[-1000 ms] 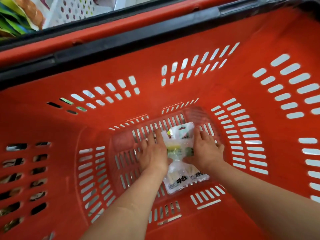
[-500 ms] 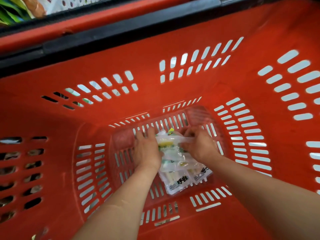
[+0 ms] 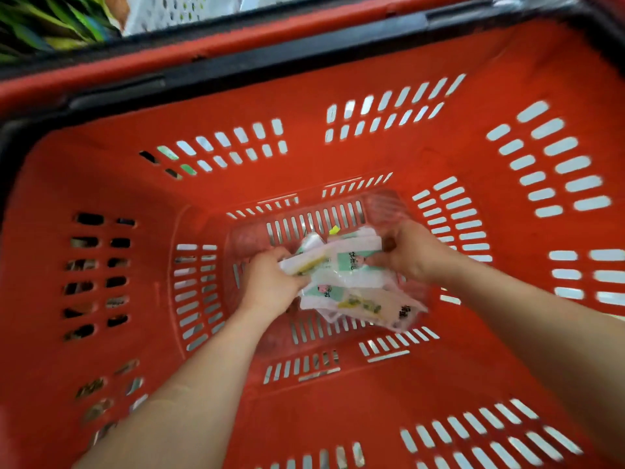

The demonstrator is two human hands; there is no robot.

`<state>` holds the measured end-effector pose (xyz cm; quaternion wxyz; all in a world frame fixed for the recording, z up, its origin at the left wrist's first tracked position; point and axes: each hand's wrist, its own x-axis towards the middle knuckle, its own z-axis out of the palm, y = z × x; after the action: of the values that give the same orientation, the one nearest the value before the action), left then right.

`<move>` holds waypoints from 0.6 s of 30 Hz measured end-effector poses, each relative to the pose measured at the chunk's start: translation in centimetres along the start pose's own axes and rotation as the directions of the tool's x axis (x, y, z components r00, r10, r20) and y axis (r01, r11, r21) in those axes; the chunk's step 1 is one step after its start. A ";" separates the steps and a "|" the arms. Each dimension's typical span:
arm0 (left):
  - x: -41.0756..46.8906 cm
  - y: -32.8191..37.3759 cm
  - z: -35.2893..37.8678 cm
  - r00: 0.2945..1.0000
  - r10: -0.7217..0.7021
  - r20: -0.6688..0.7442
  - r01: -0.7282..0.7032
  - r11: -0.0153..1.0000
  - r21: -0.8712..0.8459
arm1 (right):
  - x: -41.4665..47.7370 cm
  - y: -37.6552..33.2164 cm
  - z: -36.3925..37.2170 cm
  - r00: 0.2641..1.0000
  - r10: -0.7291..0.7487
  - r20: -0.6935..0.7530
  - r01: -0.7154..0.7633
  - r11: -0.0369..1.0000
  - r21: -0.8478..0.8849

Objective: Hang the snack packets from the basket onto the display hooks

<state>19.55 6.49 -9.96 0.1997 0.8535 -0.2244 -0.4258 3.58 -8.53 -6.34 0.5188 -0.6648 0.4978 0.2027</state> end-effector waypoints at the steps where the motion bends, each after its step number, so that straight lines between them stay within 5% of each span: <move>1: -0.9 0.9 -1.1 1.000 0.017 -0.023 -0.018 1.000 -0.014 | -1.2 -0.6 -0.8 1.000 -0.012 -0.019 0.012 1.000 0.009; 7: -8.9 8.1 -8.8 0.995 0.077 -0.064 -0.086 0.984 -0.154 | -10.2 -6.4 -5.5 0.993 -0.069 -0.099 0.096 0.948 0.305; 12: -16.5 13.6 -16.6 0.993 0.076 -0.089 -0.099 0.952 -0.289 | -18.6 -12.6 -9.1 0.975 -0.024 -0.222 0.171 0.720 0.672; 18: -23.5 19.0 -22.9 0.993 -0.004 -0.122 -0.082 0.718 -0.691 | -25.9 -15.0 -12.0 0.873 0.255 -0.416 0.166 0.646 0.745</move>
<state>21.55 7.37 27.87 0.5267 0.7343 -0.0546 -0.4248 2.76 -8.06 25.85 0.6015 -0.4000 0.6661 -0.1857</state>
